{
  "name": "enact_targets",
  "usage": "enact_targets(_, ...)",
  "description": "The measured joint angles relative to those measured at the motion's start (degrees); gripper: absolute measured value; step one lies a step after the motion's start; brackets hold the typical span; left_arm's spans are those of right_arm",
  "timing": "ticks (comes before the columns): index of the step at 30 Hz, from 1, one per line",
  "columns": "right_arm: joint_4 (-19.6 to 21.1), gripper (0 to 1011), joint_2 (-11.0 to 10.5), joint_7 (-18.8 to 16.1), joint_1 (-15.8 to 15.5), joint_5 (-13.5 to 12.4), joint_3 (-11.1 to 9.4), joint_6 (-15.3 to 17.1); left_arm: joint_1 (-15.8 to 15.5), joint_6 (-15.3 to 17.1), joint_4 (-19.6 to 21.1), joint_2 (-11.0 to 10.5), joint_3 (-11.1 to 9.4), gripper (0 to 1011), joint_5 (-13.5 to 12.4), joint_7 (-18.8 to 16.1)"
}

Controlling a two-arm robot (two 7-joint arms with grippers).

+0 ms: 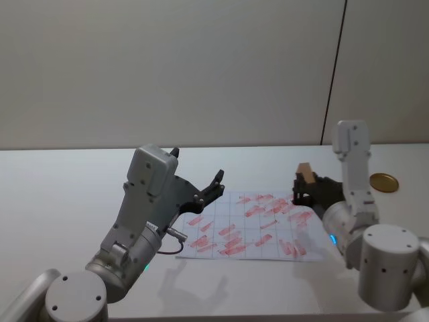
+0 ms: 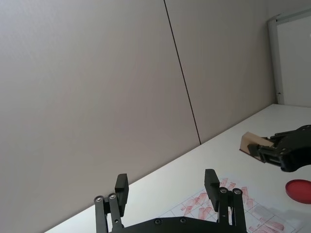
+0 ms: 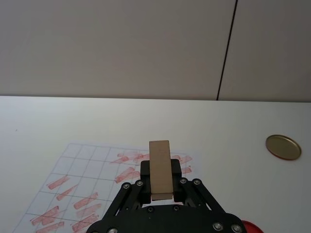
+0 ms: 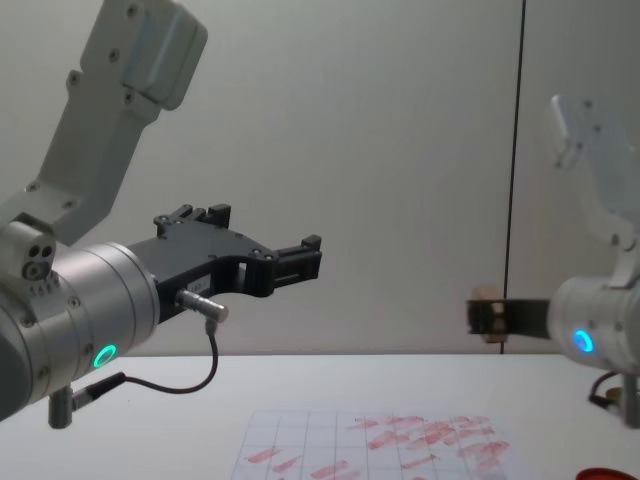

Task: Use the one hand to pick up the stamp and affix it onto the A4 paper.

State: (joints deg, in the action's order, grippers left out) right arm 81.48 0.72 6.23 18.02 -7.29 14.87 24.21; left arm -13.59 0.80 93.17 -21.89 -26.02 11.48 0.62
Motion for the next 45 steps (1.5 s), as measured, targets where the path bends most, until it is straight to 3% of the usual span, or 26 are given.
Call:
enact_targets(9,2.11,220,-1.79,2.35,-1.76,0.53,-1.74,0.77,0.00,0.00,0.00,0.00,0.00,993,0.00,0.00)
enact_targets(20,0.46,220,-3.14,4.69,-2.12,0.68,-3.74,1.43,0.00,0.00,0.00,0.00,0.00,993,0.00,0.00)
enact_targets(31,-5.76,220,-3.44,5.73,-0.30,0.66,-5.22,2.03,0.00,0.00,0.00,0.00,0.00,993,0.00,0.00)
enact_targets(45,-12.25,219,-2.88,5.00,1.76,0.92,-5.55,2.40,0.00,0.00,0.00,0.00,0.00,993,0.00,0.00)
